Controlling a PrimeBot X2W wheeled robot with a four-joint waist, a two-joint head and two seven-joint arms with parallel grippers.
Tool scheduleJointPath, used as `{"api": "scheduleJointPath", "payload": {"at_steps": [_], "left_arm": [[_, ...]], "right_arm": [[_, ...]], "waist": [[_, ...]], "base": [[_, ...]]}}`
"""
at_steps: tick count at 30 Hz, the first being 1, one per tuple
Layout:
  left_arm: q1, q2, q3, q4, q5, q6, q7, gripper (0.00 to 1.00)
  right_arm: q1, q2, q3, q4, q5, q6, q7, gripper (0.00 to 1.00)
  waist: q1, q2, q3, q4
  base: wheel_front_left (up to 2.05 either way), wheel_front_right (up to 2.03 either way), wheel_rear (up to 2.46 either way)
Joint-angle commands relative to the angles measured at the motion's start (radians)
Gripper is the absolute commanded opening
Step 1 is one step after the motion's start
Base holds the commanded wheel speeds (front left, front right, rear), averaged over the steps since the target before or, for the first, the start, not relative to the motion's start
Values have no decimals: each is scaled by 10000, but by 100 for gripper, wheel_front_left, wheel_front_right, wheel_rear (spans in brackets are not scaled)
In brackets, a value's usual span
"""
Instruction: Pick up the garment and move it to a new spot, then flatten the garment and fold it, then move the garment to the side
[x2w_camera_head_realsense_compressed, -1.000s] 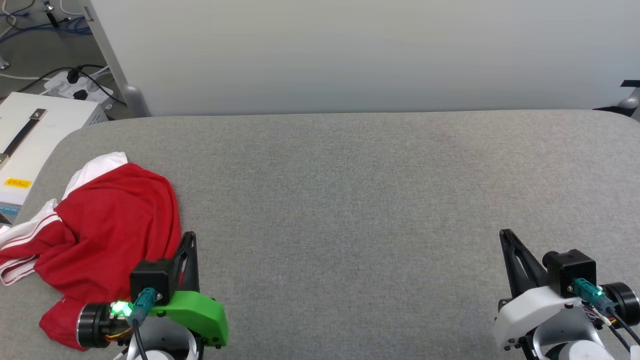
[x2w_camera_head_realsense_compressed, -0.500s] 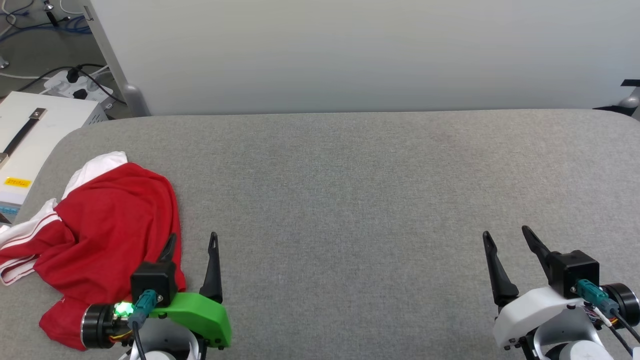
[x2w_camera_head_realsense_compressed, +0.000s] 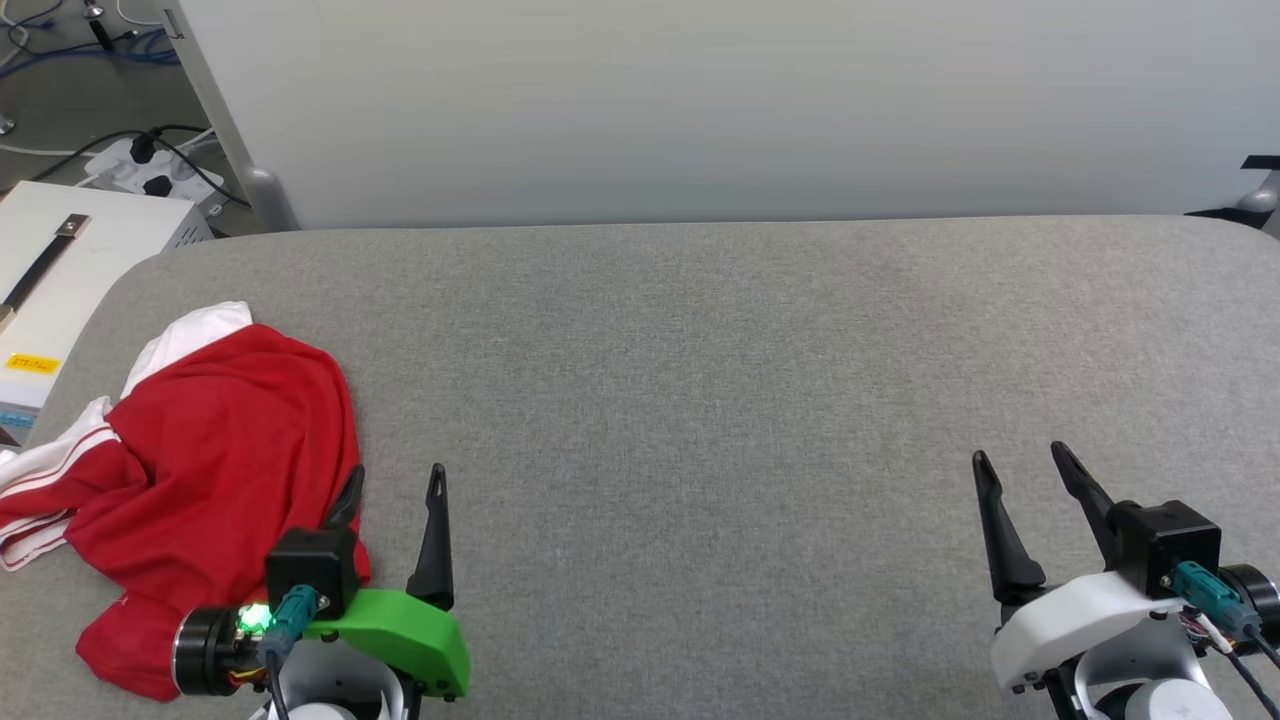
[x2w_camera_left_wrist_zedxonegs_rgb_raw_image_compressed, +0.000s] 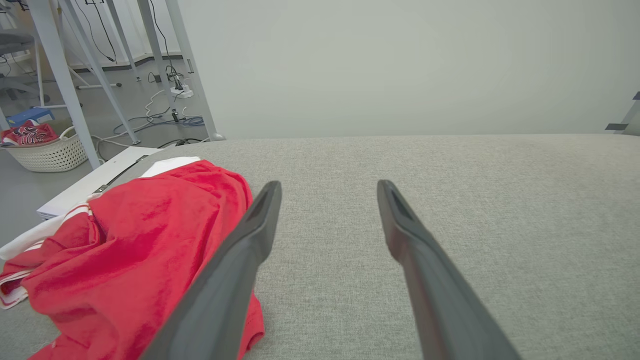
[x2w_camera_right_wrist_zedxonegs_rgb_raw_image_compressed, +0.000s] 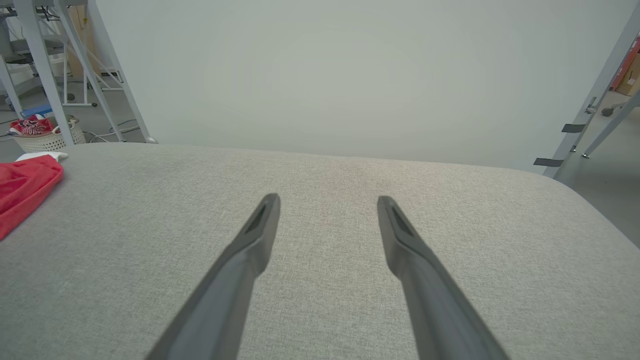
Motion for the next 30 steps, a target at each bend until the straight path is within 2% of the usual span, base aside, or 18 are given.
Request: {"api": "scheduleJointPath", "payload": {"at_steps": [1,9,16,30], "left_arm": [[-191,-14,-6,58,-154,-103,-114,100],[-261,-17,-8,122,-354,-181,-280,100],[-349,-21,82,186,-515,-256,-463,100],[-322,-27,462,171,-641,-342,-753,100]], "right_arm": [[-75,-7,-48,-80,102,-2,-118,100],[-79,-7,-75,-217,234,-3,-257,100],[-69,-8,42,-436,121,-3,-246,100],[-111,-9,420,-626,63,-4,-350,100]], "waist": [[-1,-1,2,2],[-1,-1,11,103],[-1,-1,37,585],[-1,-1,51,2077]], "base": [[0,0,0],[0,0,0],[0,0,0],[0,0,0]]}}
